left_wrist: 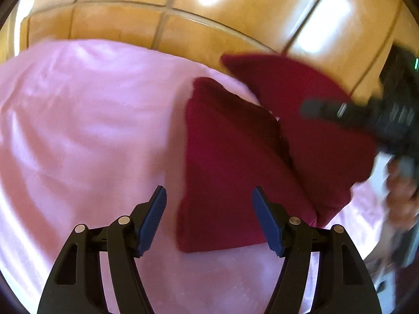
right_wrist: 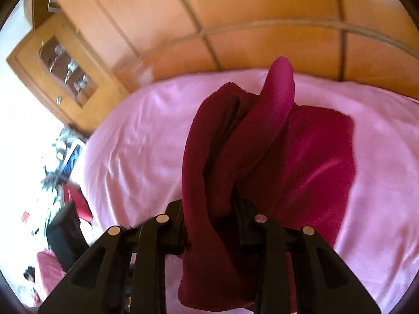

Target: Fold small clothes

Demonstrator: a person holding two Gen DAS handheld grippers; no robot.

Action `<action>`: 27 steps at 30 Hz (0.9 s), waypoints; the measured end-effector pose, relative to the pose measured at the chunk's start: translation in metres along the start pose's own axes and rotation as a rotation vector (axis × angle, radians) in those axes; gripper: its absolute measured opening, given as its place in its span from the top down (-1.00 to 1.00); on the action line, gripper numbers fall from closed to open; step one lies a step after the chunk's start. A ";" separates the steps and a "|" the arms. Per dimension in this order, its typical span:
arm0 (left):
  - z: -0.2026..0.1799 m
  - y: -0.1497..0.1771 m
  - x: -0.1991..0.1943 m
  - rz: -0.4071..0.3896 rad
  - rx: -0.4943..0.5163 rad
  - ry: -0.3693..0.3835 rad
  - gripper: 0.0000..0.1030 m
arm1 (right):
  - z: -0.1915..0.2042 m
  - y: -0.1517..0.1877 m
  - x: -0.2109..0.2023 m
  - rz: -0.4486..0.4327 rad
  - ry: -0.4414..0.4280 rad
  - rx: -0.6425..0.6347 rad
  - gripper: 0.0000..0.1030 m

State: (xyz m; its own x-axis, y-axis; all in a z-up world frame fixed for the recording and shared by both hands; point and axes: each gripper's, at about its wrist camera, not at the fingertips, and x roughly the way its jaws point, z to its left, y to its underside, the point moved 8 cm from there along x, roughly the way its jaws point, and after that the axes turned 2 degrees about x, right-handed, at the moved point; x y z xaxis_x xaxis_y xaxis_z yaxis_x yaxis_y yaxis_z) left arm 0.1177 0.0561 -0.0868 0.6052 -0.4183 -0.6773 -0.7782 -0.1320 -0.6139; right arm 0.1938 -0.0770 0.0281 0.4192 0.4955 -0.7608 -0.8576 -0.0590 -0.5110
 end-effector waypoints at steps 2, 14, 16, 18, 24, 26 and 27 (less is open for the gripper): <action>0.013 -0.003 -0.009 -0.012 -0.051 0.022 -0.31 | 0.008 0.011 0.019 0.042 0.001 -0.031 0.47; 0.009 -0.018 -0.027 -0.017 -0.161 0.191 -0.31 | -0.008 0.042 -0.051 -0.080 -0.219 -0.034 -0.13; 0.004 -0.024 -0.030 -0.012 -0.199 0.264 -0.31 | -0.030 0.059 -0.064 -0.099 -0.152 -0.023 -0.13; -0.003 -0.028 -0.036 -0.008 -0.235 0.339 -0.41 | -0.054 0.076 -0.074 -0.105 -0.069 -0.017 -0.16; -0.042 -0.045 -0.025 0.056 -0.201 0.387 -0.57 | -0.105 0.136 -0.084 -0.073 0.061 0.014 -0.24; -0.054 -0.042 -0.009 0.112 -0.163 0.344 -0.57 | -0.105 0.143 -0.073 -0.065 0.042 0.023 -0.26; -0.056 -0.040 -0.001 0.133 -0.153 0.318 -0.57 | -0.101 0.146 -0.065 -0.058 0.031 0.020 -0.26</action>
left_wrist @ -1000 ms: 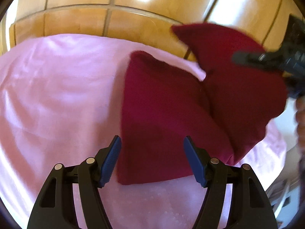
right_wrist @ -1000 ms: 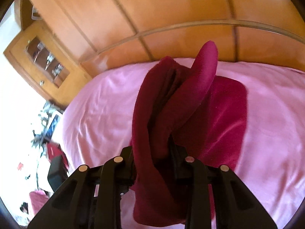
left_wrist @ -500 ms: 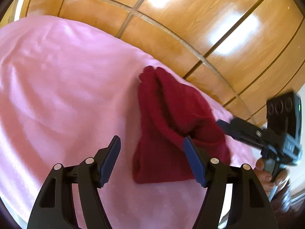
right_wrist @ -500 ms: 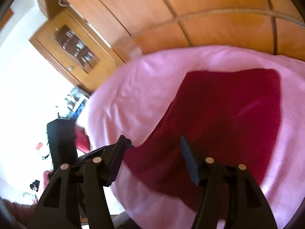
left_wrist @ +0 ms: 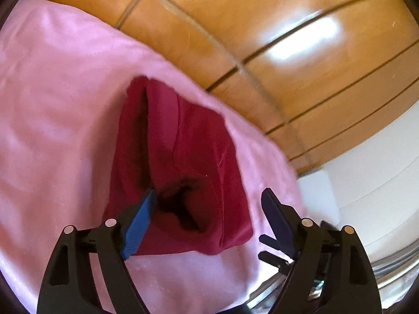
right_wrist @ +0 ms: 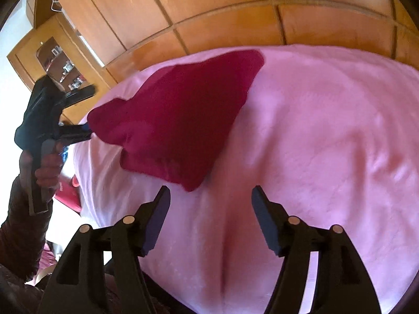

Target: Fold small clothes

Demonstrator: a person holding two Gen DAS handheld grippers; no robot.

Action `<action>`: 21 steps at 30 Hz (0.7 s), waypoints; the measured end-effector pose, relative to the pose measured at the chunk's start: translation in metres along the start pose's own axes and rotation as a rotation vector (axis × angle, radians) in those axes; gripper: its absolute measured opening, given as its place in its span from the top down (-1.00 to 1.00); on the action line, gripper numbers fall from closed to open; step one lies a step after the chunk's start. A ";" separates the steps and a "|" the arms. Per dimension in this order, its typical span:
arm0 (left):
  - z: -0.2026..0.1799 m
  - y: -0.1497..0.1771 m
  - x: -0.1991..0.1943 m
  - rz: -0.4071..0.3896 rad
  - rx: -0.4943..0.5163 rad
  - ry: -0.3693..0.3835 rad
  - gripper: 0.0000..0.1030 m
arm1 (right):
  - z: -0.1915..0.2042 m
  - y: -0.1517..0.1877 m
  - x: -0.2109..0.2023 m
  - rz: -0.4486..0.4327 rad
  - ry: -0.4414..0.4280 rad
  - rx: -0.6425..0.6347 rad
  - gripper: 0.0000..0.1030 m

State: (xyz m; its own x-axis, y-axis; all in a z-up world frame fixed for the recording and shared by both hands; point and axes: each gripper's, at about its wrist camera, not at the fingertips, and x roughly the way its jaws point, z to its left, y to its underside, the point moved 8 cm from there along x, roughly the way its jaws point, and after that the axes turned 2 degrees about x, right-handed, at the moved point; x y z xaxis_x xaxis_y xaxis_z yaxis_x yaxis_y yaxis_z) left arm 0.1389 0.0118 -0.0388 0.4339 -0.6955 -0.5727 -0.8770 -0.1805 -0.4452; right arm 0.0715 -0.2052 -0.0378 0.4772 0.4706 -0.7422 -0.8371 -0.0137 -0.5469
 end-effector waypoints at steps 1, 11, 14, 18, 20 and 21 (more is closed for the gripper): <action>0.001 0.002 0.009 0.022 -0.001 -0.036 -0.57 | 0.002 0.001 0.003 0.005 -0.004 -0.004 -0.26; -0.002 -0.007 0.018 0.018 0.086 -0.133 0.75 | 0.015 -0.009 0.043 0.004 0.069 -0.042 0.75; 0.001 -0.006 0.000 -0.040 0.093 -0.133 0.78 | 0.009 -0.004 0.027 -0.036 0.070 -0.034 0.87; 0.035 0.027 0.016 0.005 0.085 -0.230 0.78 | 0.000 0.010 0.039 0.006 0.087 -0.033 0.87; 0.053 0.046 0.031 0.040 0.081 -0.268 0.78 | -0.006 0.014 0.054 0.033 0.094 -0.018 0.87; 0.054 0.050 0.032 0.027 0.077 -0.261 0.78 | -0.007 0.015 0.056 0.033 0.095 -0.018 0.87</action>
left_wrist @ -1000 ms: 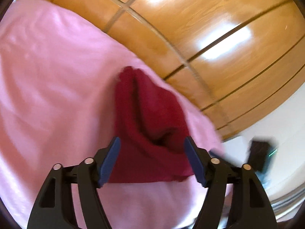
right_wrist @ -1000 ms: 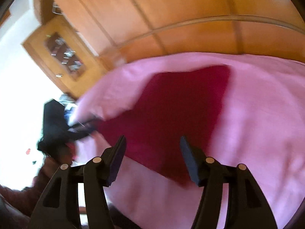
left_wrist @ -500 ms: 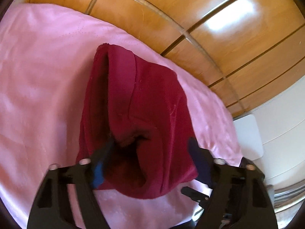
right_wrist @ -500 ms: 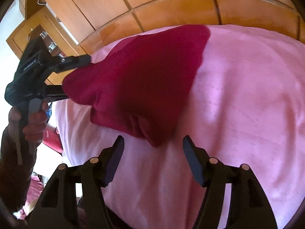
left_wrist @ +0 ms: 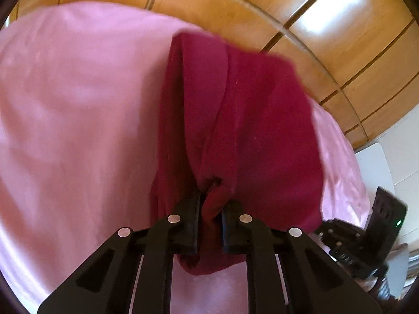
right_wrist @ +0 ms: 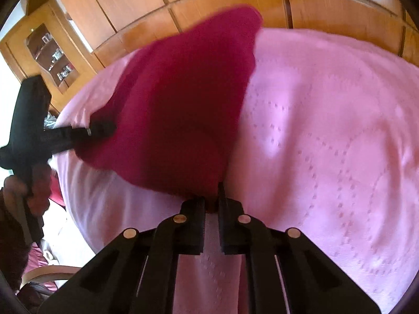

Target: Fold small clothes

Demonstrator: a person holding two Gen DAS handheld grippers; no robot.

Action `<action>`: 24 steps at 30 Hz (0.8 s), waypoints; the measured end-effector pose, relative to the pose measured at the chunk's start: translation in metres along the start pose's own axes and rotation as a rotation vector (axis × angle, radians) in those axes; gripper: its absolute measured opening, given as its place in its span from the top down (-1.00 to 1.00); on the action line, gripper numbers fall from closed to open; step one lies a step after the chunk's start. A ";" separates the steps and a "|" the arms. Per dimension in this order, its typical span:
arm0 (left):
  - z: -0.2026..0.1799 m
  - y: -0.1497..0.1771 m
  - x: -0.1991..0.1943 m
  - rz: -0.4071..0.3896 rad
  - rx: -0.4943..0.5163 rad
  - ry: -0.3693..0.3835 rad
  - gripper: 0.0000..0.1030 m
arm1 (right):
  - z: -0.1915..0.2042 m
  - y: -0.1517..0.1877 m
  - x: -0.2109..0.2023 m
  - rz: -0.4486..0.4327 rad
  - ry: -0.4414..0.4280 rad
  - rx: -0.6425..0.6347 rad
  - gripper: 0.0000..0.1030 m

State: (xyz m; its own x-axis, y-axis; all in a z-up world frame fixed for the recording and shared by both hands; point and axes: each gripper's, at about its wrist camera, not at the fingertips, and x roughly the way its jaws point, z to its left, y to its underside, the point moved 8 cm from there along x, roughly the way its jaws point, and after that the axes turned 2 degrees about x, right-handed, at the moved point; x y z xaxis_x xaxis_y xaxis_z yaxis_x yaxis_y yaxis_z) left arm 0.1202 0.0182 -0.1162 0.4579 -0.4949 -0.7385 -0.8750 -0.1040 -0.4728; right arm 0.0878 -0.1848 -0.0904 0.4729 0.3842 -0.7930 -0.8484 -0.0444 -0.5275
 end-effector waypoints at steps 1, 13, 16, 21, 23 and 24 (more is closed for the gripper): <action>-0.001 0.001 -0.002 -0.019 -0.006 0.009 0.77 | 0.000 0.000 -0.001 -0.002 0.002 -0.008 0.87; -0.018 -0.051 -0.037 -0.101 -0.057 0.209 0.16 | -0.011 -0.015 -0.053 -0.066 -0.004 -0.080 -0.15; -0.018 -0.067 -0.014 -0.060 -0.068 0.205 0.16 | -0.013 -0.036 -0.061 -0.126 0.010 -0.050 -0.29; -0.006 -0.085 0.003 -0.057 -0.126 0.207 0.23 | -0.002 -0.077 -0.043 -0.191 0.016 0.005 -0.39; -0.007 -0.088 0.001 -0.080 -0.117 0.205 0.93 | 0.006 -0.092 -0.037 -0.194 0.003 0.000 -0.39; -0.008 -0.090 -0.003 -0.106 -0.102 0.194 1.00 | 0.011 -0.096 -0.032 -0.196 0.003 -0.015 -0.39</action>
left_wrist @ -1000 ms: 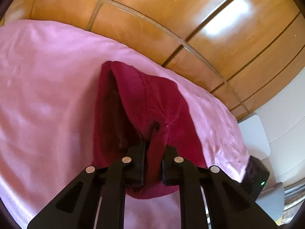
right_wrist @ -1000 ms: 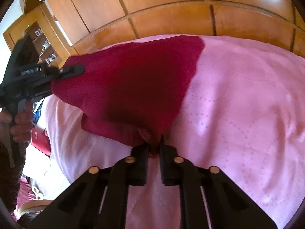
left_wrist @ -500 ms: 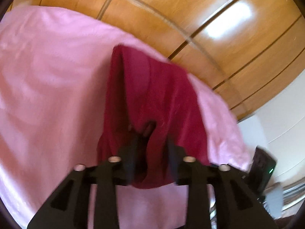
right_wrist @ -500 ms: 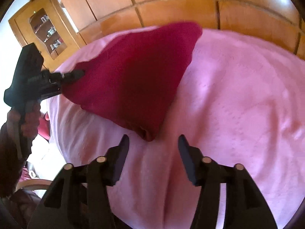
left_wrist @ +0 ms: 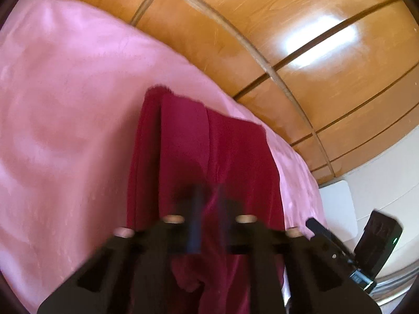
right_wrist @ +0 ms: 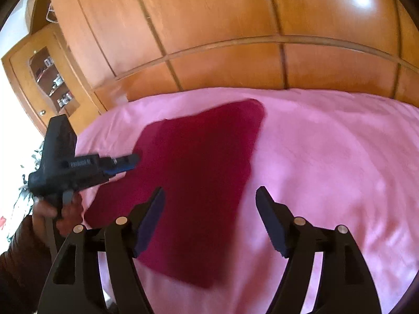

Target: Fold small clothes

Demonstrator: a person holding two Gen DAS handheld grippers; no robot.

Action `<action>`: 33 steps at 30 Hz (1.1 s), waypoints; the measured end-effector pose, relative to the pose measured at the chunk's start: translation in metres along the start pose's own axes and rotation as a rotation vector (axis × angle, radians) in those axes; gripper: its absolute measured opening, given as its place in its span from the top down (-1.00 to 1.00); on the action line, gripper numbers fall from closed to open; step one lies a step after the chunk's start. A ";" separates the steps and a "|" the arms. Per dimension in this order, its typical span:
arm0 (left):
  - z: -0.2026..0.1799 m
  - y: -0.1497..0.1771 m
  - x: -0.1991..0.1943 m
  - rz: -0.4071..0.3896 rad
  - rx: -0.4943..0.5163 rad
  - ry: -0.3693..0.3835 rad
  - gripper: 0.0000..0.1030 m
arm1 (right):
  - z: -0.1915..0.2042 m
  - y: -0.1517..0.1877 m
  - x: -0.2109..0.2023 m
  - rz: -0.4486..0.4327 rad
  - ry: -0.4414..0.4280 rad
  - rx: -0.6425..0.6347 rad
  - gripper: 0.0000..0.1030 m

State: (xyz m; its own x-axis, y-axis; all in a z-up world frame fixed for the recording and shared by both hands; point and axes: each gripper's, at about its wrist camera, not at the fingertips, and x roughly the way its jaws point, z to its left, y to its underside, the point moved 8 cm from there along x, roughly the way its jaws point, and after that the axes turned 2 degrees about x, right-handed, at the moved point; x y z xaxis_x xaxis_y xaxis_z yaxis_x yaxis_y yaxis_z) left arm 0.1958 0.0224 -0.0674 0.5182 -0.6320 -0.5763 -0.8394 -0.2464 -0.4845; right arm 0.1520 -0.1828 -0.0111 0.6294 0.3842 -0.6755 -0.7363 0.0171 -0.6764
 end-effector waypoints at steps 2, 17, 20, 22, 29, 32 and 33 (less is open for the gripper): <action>-0.005 0.000 -0.013 -0.051 0.039 -0.012 1.00 | 0.012 -0.007 0.017 -0.007 0.017 -0.047 -0.38; 0.017 0.001 -0.013 -0.023 -0.043 0.039 0.04 | 0.028 0.012 0.044 0.019 0.107 -0.137 -0.38; 0.011 0.001 -0.002 0.006 -0.004 0.015 0.62 | 0.029 0.011 0.040 0.015 0.105 -0.141 -0.40; 0.006 0.000 -0.006 -0.012 0.053 -0.016 0.84 | 0.028 0.010 0.036 0.006 0.107 -0.142 -0.40; -0.013 -0.015 -0.047 -0.151 0.187 -0.099 0.89 | 0.036 -0.001 0.027 -0.031 0.079 -0.178 -0.41; 0.005 -0.011 -0.030 -0.105 0.203 -0.213 0.89 | 0.047 0.013 0.050 0.021 0.064 -0.208 -0.43; 0.011 -0.009 -0.024 -0.088 0.211 -0.253 0.89 | 0.050 0.020 0.059 0.032 0.077 -0.223 -0.43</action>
State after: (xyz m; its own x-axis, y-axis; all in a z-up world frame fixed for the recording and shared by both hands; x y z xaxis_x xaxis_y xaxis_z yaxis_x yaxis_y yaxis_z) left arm 0.1929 0.0481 -0.0570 0.6336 -0.4066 -0.6582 -0.7507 -0.1176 -0.6501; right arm 0.1614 -0.1134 -0.0498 0.6303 0.3092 -0.7121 -0.6883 -0.2015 -0.6968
